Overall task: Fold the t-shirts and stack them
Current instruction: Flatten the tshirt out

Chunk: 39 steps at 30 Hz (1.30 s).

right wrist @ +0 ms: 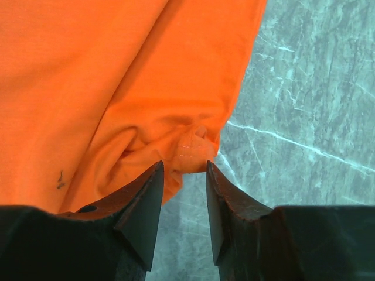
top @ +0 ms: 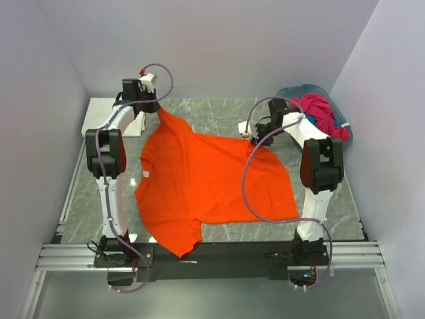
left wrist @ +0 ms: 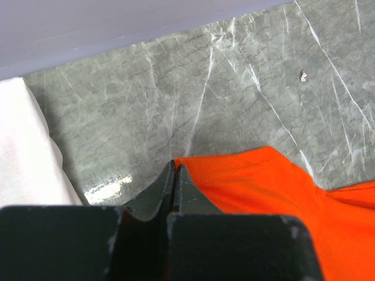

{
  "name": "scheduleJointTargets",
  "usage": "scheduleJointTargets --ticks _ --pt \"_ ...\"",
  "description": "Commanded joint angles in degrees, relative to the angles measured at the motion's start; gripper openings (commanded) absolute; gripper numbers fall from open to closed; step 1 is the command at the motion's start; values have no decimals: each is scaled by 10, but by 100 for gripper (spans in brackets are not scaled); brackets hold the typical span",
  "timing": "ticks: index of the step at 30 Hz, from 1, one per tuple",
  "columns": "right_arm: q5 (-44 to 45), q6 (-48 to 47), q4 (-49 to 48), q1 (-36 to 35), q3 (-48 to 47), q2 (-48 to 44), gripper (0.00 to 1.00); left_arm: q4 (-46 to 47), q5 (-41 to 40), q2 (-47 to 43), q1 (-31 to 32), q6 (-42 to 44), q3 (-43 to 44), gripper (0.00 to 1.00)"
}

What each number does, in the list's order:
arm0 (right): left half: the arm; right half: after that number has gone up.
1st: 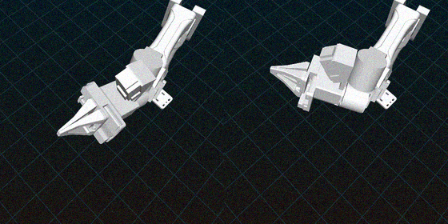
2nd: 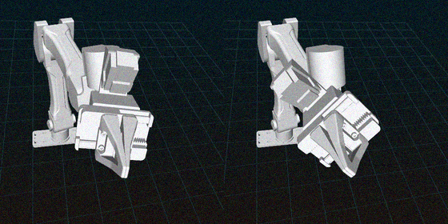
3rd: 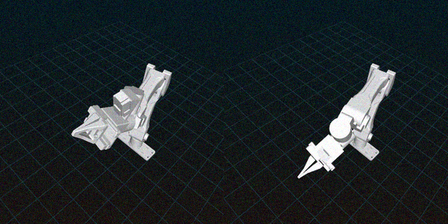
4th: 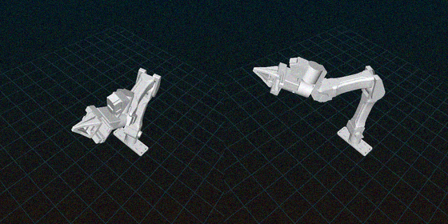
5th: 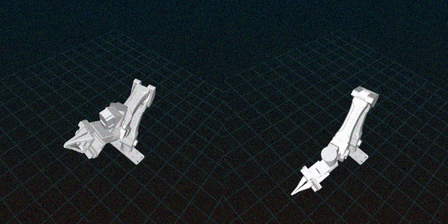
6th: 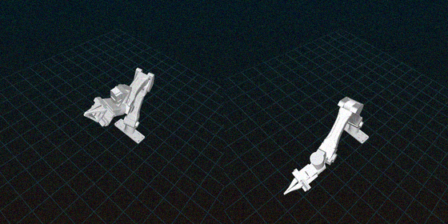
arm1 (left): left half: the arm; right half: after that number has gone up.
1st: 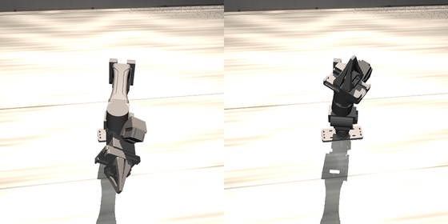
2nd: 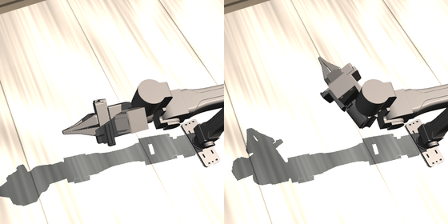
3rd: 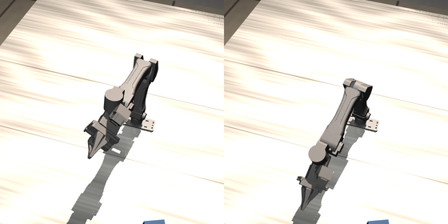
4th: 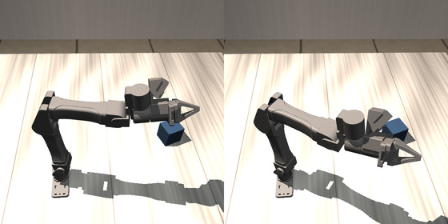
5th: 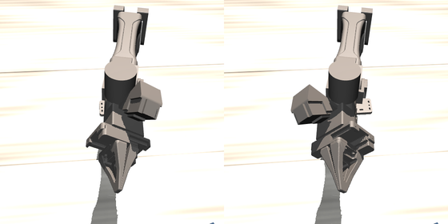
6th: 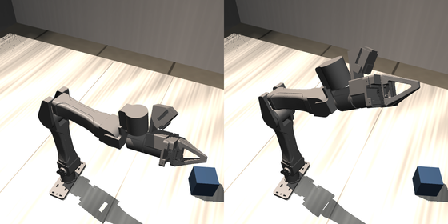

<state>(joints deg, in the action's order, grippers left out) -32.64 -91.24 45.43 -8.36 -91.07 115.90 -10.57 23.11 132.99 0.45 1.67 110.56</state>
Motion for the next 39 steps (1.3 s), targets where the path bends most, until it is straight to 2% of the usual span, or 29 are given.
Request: scheduleJointTargets --ticks 1,5,10,15,17,20,22,25,27,32,35,39 --pt "-4 4 -2 -3 -28 9 42 12 13 -31 -3 -6 4 0" --pt "-1 5 1 -4 -31 18 41 12 15 -32 -3 -8 3 0" --pt "-1 1 19 -4 -42 27 33 12 17 -29 -3 -9 6 0" --pt "4 5 26 -4 -53 35 16 13 18 -28 -3 -12 8 0" --pt "7 24 25 -3 -62 34 0 14 18 -30 -3 -12 7 0" --pt "-12 89 16 1 -75 6 0 25 3 -48 -3 -12 -3 0" --pt "-16 154 0 5 -94 -19 0 40 -3 -83 -16 -33 -24 0" --pt "-5 281 26 13 -140 -91 0 77 -18 -155 -21 -54 -55 0" --pt "6 315 39 18 -165 -126 0 99 -25 -219 -22 -58 -68 0" --pt "53 410 5 19 -184 -288 0 138 -66 -360 -22 -63 -115 0" --pt "93 450 -17 36 -239 -360 0 161 -120 -467 -22 -34 -148 0" --pt "110 502 0 80 -408 -393 0 193 -177 -614 -26 -23 -165 0"
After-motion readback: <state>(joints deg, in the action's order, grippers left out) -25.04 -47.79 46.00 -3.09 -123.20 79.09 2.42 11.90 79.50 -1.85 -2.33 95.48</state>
